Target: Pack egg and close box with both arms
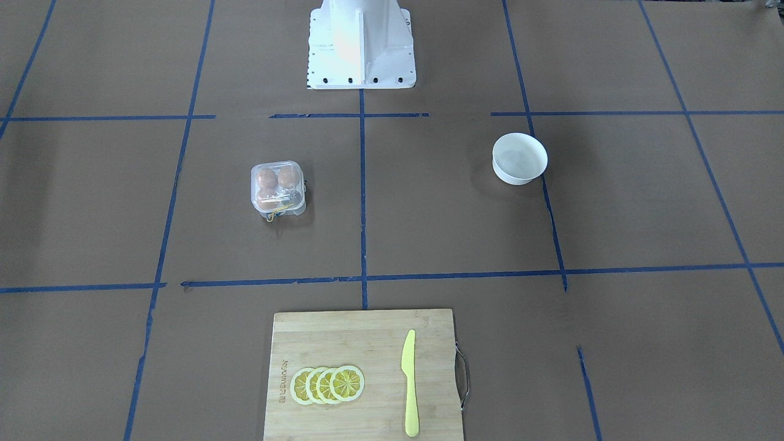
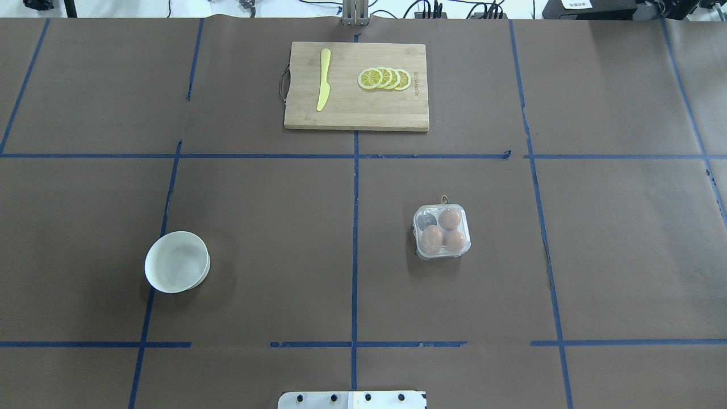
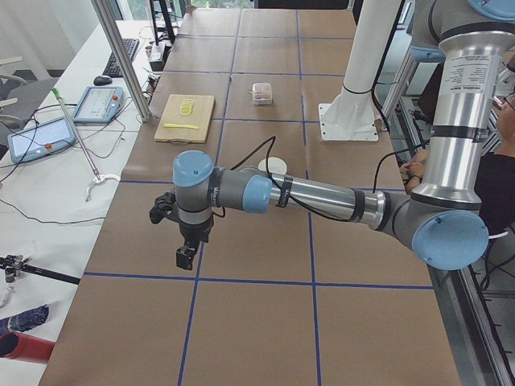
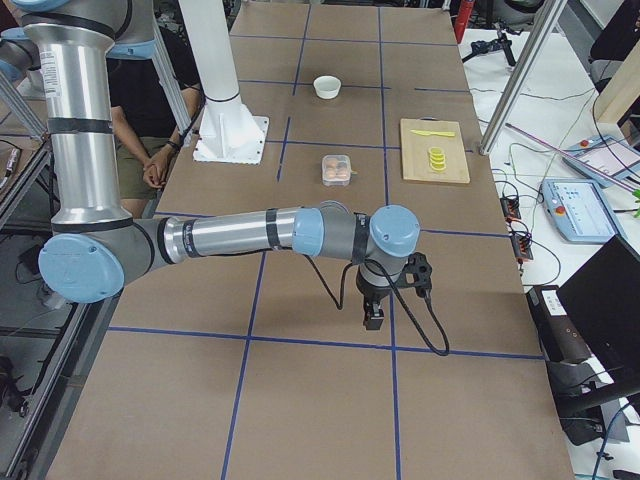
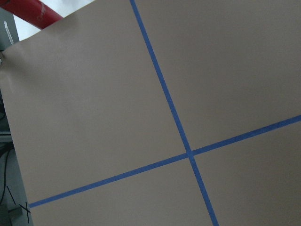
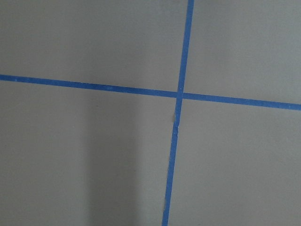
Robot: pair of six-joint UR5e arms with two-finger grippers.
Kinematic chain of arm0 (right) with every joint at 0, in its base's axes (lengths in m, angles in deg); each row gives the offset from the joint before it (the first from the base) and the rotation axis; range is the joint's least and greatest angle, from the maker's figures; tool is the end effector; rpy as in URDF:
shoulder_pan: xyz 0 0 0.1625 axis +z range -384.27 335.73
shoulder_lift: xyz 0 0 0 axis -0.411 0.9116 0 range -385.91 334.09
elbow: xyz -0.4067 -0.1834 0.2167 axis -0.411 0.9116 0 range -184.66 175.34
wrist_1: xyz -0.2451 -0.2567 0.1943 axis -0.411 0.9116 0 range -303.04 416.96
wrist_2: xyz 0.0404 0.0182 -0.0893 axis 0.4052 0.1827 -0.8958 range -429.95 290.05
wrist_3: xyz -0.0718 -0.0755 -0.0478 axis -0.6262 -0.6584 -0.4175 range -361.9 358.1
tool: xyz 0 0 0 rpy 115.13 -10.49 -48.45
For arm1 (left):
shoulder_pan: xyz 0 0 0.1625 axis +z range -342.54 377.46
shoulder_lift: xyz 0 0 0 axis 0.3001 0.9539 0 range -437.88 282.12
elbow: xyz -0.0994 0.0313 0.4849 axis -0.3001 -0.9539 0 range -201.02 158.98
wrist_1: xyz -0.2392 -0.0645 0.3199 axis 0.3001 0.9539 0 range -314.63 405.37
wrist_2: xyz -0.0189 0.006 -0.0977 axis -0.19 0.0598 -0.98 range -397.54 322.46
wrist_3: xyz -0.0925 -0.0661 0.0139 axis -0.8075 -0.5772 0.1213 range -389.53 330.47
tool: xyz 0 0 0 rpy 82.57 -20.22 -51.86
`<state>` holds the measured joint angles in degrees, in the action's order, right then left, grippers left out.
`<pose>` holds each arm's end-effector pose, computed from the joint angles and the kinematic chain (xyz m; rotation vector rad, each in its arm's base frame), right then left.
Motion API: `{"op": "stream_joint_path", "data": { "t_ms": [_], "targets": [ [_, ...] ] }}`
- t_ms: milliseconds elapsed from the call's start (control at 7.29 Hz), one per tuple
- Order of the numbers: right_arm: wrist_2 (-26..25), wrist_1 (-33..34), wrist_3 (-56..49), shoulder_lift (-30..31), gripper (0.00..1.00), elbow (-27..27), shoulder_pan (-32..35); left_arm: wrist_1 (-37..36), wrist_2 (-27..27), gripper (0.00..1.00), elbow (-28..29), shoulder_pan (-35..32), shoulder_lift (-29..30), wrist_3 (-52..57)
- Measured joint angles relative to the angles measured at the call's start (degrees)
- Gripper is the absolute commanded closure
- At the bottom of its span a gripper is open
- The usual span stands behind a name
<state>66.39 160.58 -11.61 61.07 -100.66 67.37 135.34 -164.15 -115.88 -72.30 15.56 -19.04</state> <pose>0.0646 -0.4948 0.6848 0.0044 -0.8123 -0.1005 -0.0628 -0.5198 0.6791 0.1963 0.6243 0.2267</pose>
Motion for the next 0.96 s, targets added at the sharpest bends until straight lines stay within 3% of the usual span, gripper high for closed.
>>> {"op": "stream_joint_path", "data": {
  "t_ms": [960],
  "targets": [
    [0.46,-1.93,0.05,2.11,0.00,3.33,4.81,5.12,-3.43,0.00,2.18,-0.26,-5.06,-8.62]
  ]
}}
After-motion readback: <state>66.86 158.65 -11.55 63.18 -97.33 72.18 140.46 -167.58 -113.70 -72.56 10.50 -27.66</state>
